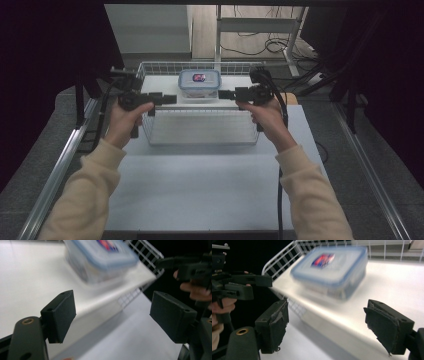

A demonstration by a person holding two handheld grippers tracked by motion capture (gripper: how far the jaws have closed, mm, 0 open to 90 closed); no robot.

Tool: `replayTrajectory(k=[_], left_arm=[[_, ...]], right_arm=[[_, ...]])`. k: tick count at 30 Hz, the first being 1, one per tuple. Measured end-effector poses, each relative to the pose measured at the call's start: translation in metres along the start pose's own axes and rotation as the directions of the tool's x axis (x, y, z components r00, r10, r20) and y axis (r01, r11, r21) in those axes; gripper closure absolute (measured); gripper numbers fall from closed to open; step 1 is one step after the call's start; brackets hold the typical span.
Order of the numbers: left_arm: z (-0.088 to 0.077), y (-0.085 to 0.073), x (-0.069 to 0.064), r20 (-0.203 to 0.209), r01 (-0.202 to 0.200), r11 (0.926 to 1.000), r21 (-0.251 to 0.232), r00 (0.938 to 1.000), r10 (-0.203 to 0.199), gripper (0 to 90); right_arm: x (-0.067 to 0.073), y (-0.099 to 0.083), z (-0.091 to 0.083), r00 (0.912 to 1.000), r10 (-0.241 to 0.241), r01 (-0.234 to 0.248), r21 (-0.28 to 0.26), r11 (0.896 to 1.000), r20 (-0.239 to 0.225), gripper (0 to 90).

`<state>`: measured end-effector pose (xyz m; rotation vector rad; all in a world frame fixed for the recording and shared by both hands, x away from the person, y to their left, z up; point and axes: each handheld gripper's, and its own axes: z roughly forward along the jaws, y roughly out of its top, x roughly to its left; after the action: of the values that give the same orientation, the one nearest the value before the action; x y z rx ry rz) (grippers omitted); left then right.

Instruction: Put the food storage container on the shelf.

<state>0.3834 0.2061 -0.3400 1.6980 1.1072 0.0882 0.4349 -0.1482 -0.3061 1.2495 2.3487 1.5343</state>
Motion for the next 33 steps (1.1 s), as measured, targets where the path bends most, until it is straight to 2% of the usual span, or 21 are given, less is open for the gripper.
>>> replayTrajectory(k=[1,2,3,4,6,7,8,10,11,12,13,17,19,21,23,26,33], left_arm=[[-0.008,-0.024,-0.006,-0.037,-0.043,0.9990,0.008,0.9984,0.043,20.7],[-0.008,-0.024,-0.006,-0.037,-0.043,0.9990,0.008,0.9984,0.043,21.0],[-0.011,-0.035,-0.009,-0.039,-0.046,0.9989,0.010,0.9982,0.047,21.0],[-0.013,-0.046,-0.012,-0.034,-0.051,0.9987,0.009,0.9981,0.051,21.0],[-0.017,-0.069,-0.016,-0.031,-0.057,0.9983,0.010,0.9979,0.058,21.4],[-0.018,-0.080,-0.018,-0.028,-0.066,0.9976,0.021,0.9974,0.066,21.3],[-0.019,-0.090,-0.020,-0.033,-0.073,0.9968,0.031,0.9967,0.074,21.3],[-0.019,-0.108,-0.022,-0.049,-0.099,0.9930,0.063,0.9935,0.103,21.3],[-0.019,-0.115,-0.023,-0.060,-0.103,0.9921,0.071,0.9924,0.107,21.3],[-0.019,-0.121,-0.022,-0.068,-0.106,0.9911,0.081,0.9914,0.112,21.3],[-0.020,-0.126,-0.020,-0.077,-0.102,0.9914,0.082,0.9911,0.108,21.3],[-0.018,-0.142,-0.017,-0.095,-0.090,0.9905,0.104,0.9905,0.100,21.6],[-0.015,-0.147,-0.016,-0.091,-0.093,0.9890,0.115,0.9904,0.104,21.8],[-0.011,-0.153,-0.015,-0.107,-0.094,0.9848,0.146,0.9881,0.110,21.6],[-0.010,-0.155,-0.015,-0.113,-0.100,0.9836,0.150,0.9866,0.118,21.5],[-0.007,-0.158,-0.015,-0.092,-0.086,0.9848,0.151,0.9907,0.100,21.9],[-0.002,-0.163,-0.016,-0.101,-0.091,0.9826,0.162,0.9890,0.108,21.7]], right_arm=[[0.002,-0.018,-0.013,0.9995,-0.031,0.031,-0.010,0.999,0.006,19.3],[0.002,-0.018,-0.013,0.9995,-0.031,0.031,-0.010,0.999,0.006,19.3],[0.003,-0.037,-0.025,0.9984,-0.055,0.055,-0.013,0.998,0.013,19.2],[0.003,-0.037,-0.025,0.9984,-0.055,0.055,-0.013,0.998,0.013,19.2],[0.004,-0.056,-0.036,0.9968,-0.076,0.076,-0.022,0.997,0.025,18.8],[0.006,-0.075,-0.044,0.9962,-0.083,0.084,-0.025,0.996,0.025,18.8],[0.006,-0.075,-0.044,0.9962,-0.083,0.084,-0.025,0.996,0.025,18.8],[0.006,-0.096,-0.051,0.9962,-0.086,0.086,-0.031,0.996,0.018,19.0],[0.005,-0.108,-0.053,0.9965,-0.082,0.083,-0.032,0.996,0.013,19.1],[0.003,-0.131,-0.055,0.9974,-0.071,0.071,-0.024,0.997,0.006,19.0],[0.003,-0.131,-0.055,0.9974,-0.071,0.071,-0.024,0.997,0.006,19.0],[-0.004,-0.165,-0.057,0.9975,-0.071,0.071,-0.011,0.997,0.010,18.7],[-0.010,-0.179,-0.053,0.9949,-0.089,0.087,0.051,0.995,0.047,18.4],[-0.015,-0.183,-0.052,0.9959,-0.074,0.071,0.061,0.996,0.053,18.4],[-0.017,-0.184,-0.050,0.9959,-0.070,0.067,0.064,0.996,0.057,18.4],[-0.020,-0.186,-0.049,0.9957,-0.064,0.059,0.074,0.995,0.067,18.4],[-0.018,-0.185,-0.056,0.9938,-0.078,0.074,0.046,0.996,0.079,18.6]])
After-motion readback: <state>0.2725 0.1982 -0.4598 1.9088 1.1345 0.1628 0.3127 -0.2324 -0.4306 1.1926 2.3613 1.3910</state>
